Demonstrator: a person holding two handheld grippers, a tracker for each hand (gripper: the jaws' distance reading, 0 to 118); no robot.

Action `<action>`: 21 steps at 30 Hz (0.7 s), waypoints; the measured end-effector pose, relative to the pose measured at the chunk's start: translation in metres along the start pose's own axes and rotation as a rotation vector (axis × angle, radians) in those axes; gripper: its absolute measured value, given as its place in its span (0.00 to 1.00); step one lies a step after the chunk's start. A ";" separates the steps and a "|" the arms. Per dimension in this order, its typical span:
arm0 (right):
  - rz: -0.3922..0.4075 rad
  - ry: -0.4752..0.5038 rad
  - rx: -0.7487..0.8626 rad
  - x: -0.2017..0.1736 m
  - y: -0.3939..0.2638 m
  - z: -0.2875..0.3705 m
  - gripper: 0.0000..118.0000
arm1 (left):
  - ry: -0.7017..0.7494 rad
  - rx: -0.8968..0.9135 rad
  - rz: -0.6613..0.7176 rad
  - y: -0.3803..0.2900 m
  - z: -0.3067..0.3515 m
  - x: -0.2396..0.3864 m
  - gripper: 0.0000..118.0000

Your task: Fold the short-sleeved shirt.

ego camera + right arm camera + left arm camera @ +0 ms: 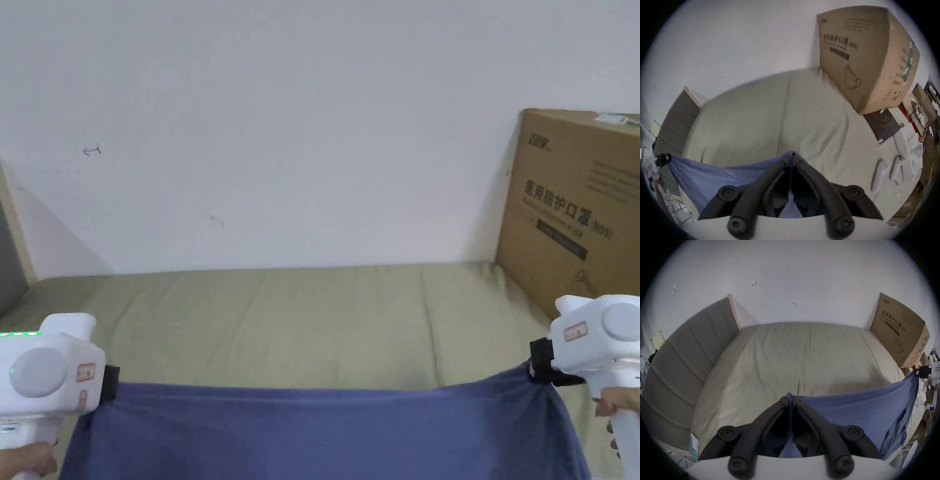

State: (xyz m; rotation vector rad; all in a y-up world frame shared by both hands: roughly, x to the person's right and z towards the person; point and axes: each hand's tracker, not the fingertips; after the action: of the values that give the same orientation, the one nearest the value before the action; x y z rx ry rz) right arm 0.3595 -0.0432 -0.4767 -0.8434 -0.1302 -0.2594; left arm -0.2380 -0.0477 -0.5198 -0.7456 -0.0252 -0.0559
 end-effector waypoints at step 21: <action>0.009 -0.038 0.423 -0.058 0.238 0.204 0.01 | 0.085 0.392 0.110 0.221 0.161 0.002 0.03</action>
State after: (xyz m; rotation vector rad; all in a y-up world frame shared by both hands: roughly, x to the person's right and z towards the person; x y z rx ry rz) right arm 0.3675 0.2716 -0.5259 -0.4285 -0.2088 -0.1970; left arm -0.2233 0.2235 -0.5507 -0.3510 0.0838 0.0223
